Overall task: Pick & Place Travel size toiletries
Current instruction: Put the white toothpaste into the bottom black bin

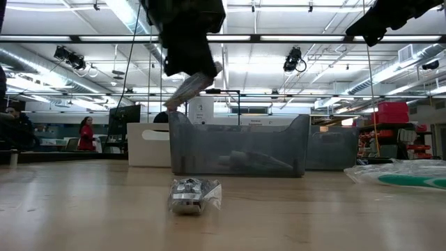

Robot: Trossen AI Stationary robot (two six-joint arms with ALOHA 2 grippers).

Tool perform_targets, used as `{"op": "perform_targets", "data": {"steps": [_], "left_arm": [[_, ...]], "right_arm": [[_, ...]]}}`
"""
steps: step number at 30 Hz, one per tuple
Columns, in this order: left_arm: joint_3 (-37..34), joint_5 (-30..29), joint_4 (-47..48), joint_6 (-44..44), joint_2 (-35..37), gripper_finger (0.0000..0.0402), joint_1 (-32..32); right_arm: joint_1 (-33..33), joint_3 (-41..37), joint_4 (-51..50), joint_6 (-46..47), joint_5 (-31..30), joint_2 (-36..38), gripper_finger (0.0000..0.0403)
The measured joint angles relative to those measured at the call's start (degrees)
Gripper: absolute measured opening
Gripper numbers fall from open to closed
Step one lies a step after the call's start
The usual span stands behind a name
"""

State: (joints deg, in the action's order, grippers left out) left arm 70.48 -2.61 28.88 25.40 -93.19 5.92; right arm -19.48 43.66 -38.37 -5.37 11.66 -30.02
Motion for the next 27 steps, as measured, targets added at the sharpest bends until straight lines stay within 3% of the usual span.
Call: {"op": "perform_targets", "data": {"steps": [12,27], "left_arm": [[0.0,-2.87,-15.47,-0.72,-0.65,0.0115,-2.65],[-1.4,-5.43,-13.68,-1.11,-4.9,0.0114,-3.48]], "right_arm": [[0.0,0.01,0.01,0.0,-0.01,-0.01,0.0014],[0.02,0.01,0.0,0.0,-0.02,-0.01,0.0013]]}}
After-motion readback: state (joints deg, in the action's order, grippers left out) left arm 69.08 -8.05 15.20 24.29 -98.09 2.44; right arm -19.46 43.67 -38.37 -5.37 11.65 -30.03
